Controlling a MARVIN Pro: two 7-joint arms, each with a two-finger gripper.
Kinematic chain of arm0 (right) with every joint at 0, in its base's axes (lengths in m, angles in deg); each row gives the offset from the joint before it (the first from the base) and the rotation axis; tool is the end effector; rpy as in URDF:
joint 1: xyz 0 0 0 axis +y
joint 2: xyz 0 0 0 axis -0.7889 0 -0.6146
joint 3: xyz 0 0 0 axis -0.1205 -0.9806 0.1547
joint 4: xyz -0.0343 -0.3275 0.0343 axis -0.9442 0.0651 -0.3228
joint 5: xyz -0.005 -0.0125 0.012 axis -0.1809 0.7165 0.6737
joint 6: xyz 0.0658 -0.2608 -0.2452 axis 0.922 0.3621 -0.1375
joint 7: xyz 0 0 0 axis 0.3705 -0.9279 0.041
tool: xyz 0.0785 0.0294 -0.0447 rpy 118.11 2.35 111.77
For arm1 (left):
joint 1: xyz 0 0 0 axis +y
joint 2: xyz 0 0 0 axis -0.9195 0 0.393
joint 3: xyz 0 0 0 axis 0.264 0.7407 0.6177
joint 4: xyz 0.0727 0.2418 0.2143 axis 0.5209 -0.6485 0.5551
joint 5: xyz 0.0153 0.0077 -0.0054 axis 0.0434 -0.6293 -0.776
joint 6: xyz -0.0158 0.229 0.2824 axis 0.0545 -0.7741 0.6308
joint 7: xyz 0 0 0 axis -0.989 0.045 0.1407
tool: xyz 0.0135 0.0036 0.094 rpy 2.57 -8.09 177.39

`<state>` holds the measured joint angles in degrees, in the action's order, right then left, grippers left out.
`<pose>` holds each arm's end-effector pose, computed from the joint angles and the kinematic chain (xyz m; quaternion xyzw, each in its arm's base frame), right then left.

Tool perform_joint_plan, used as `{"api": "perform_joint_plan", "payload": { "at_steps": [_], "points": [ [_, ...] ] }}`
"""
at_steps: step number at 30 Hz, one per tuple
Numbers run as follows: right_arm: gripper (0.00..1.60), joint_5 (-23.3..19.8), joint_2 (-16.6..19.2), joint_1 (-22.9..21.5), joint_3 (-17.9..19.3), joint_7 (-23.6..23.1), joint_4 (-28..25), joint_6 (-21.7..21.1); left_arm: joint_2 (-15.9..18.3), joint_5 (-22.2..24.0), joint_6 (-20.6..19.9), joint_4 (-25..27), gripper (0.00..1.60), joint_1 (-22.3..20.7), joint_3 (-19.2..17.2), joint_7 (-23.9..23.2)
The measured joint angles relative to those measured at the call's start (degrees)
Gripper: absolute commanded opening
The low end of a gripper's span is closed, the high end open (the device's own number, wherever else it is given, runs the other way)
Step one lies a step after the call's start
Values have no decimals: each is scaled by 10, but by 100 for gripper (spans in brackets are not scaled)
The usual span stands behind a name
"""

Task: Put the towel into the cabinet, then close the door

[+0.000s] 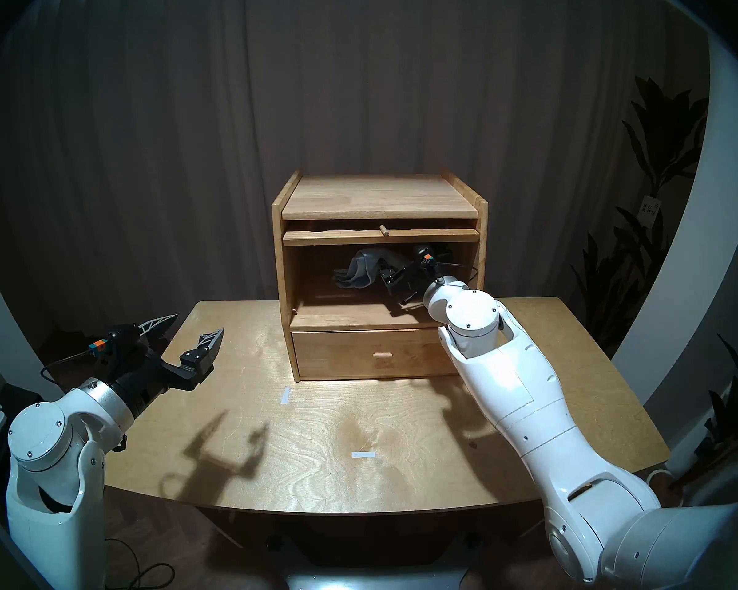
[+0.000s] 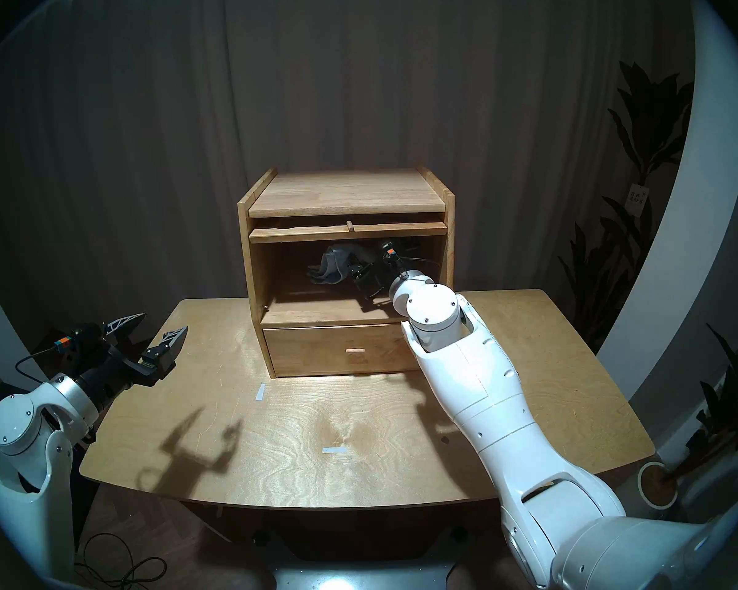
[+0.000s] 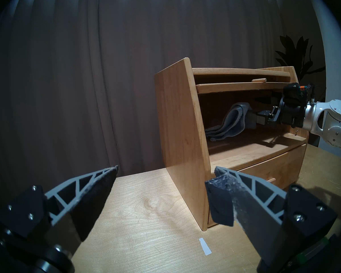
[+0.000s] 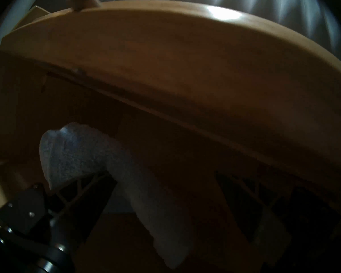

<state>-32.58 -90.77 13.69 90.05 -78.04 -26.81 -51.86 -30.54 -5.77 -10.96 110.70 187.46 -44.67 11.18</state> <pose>0.5820 0.0854 -0.2324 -0.6449 -0.2617 -0.7180 0.0069 0.2906 0.1501 -0.1896 0.7328 -0.1201 0.6678 0.0517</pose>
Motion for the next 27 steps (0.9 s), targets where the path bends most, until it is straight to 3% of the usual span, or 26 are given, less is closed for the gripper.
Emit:
{"api": "perform_joint_plan", "payload": {
  "at_steps": [1,2,3,11,20,27],
  "points": [
    [78,-4,6,10,4,-4,-9,-8,0,0,0,0,160,0,0,0],
    [54,-7,9,18,8,-7,-15,-14,0,0,0,0,160,0,0,0],
    [0,-11,13,24,12,-9,-22,-21,0,0,0,0,160,0,0,0],
    [0,-75,10,65,50,-26,-71,-78,0,0,0,0,160,0,0,0],
    [0,-148,-37,68,72,-14,-127,-152,0,0,0,0,160,0,0,0],
    [0,-174,-81,37,63,36,-97,-192,0,0,0,1,160,0,0,0]
  ]
}}
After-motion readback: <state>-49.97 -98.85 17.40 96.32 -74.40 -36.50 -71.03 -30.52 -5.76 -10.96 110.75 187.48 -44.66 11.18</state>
